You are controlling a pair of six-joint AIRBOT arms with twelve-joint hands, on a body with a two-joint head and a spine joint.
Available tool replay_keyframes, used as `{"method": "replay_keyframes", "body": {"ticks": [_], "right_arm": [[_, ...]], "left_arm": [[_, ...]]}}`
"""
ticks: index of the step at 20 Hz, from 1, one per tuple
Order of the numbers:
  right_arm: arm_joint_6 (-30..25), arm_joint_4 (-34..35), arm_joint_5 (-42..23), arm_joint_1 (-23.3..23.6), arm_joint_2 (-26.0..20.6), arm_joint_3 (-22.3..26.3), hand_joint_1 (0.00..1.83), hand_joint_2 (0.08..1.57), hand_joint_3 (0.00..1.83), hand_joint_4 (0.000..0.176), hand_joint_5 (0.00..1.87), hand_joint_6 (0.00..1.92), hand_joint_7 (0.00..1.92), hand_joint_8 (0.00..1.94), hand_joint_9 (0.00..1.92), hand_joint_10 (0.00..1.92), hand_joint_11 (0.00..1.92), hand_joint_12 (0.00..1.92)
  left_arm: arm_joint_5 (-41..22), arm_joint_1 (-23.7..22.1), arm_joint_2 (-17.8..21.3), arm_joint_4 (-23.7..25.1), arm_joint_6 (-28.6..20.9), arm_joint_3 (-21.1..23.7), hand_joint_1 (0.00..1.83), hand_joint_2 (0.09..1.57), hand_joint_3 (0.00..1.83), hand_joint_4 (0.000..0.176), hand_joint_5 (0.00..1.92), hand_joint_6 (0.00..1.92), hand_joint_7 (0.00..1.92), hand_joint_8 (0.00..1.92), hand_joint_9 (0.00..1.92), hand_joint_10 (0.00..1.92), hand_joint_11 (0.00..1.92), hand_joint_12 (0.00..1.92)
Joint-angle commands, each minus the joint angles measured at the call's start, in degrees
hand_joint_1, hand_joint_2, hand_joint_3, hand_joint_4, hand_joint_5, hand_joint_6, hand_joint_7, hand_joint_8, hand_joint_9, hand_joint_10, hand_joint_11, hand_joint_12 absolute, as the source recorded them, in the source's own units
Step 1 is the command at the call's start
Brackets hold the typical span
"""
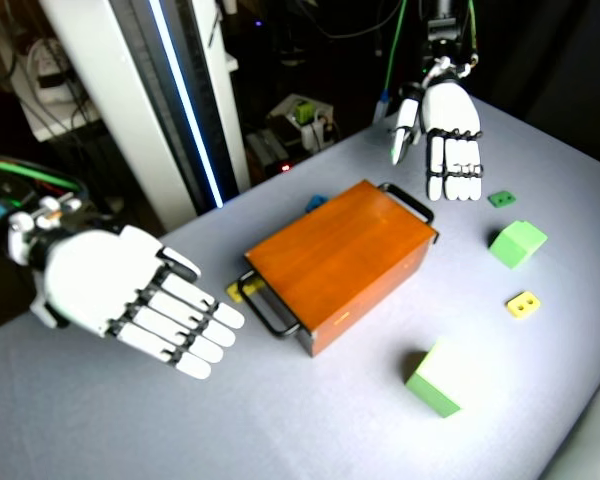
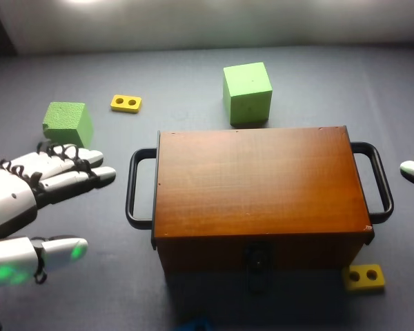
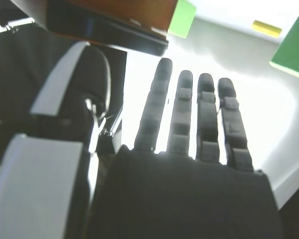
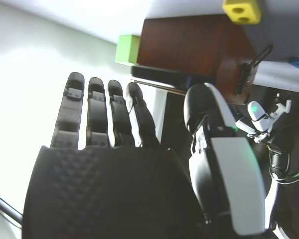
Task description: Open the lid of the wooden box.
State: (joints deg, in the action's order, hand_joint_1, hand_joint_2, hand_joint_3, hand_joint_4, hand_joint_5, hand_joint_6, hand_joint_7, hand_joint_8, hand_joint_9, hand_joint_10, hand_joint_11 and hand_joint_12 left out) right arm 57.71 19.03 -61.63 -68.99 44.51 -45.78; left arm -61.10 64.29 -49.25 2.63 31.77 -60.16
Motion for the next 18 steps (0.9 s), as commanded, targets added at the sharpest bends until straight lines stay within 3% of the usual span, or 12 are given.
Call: {"method": "replay_keyframes", "body": {"ticks": [1, 13, 14, 15, 18], "right_arm": [[-0.03, -0.09, -5.01, 0.83, 0.22, -0.37, 0.35, 1.39, 0.0, 0.0, 0.06, 0.0, 0.0, 0.0, 0.0, 0.0, 0.0, 0.05], [0.63, -2.89, 5.29, 6.43, 4.44, -3.89, 0.28, 1.41, 0.0, 0.0, 0.02, 0.0, 0.0, 0.0, 0.0, 0.0, 0.02, 0.01], [0.63, -3.1, 5.84, 6.78, 4.73, -4.1, 0.28, 1.4, 0.0, 0.0, 0.02, 0.0, 0.0, 0.0, 0.0, 0.0, 0.05, 0.03], [0.67, -3.24, 6.2, 7.04, 4.95, -4.24, 0.29, 1.4, 0.0, 0.0, 0.01, 0.0, 0.0, 0.0, 0.0, 0.0, 0.01, 0.19], [0.71, -3.6, 6.79, 7.6, 5.4, -4.52, 0.29, 1.39, 0.0, 0.0, 0.0, 0.0, 0.0, 0.0, 0.0, 0.0, 0.0, 0.27]], "left_arm": [[-5.73, -0.17, -0.4, -0.66, -0.63, 0.07, 0.2, 1.4, 0.0, 0.0, 0.14, 0.0, 0.0, 0.0, 0.0, 0.0, 0.0, 0.0], [-4.11, -0.46, -1.94, 2.03, -2.78, -0.82, 0.05, 1.42, 0.0, 0.0, 0.13, 0.0, 0.0, 0.0, 0.0, 0.0, 0.0, 0.0], [-3.88, -0.6, -2.08, 2.25, -2.83, -0.9, 0.03, 1.42, 0.0, 0.0, 0.13, 0.0, 0.0, 0.0, 0.0, 0.0, 0.0, 0.0], [-3.62, -0.72, -2.25, 2.53, -3.02, -1.04, 0.01, 1.42, 0.0, 0.0, 0.12, 0.0, 0.0, 0.0, 0.0, 0.0, 0.0, 0.0], [-2.85, -1.16, -2.8, 3.38, -3.71, -1.49, 0.0, 1.42, 0.0, 0.0, 0.12, 0.0, 0.0, 0.0, 0.0, 0.0, 0.0, 0.0]]}}
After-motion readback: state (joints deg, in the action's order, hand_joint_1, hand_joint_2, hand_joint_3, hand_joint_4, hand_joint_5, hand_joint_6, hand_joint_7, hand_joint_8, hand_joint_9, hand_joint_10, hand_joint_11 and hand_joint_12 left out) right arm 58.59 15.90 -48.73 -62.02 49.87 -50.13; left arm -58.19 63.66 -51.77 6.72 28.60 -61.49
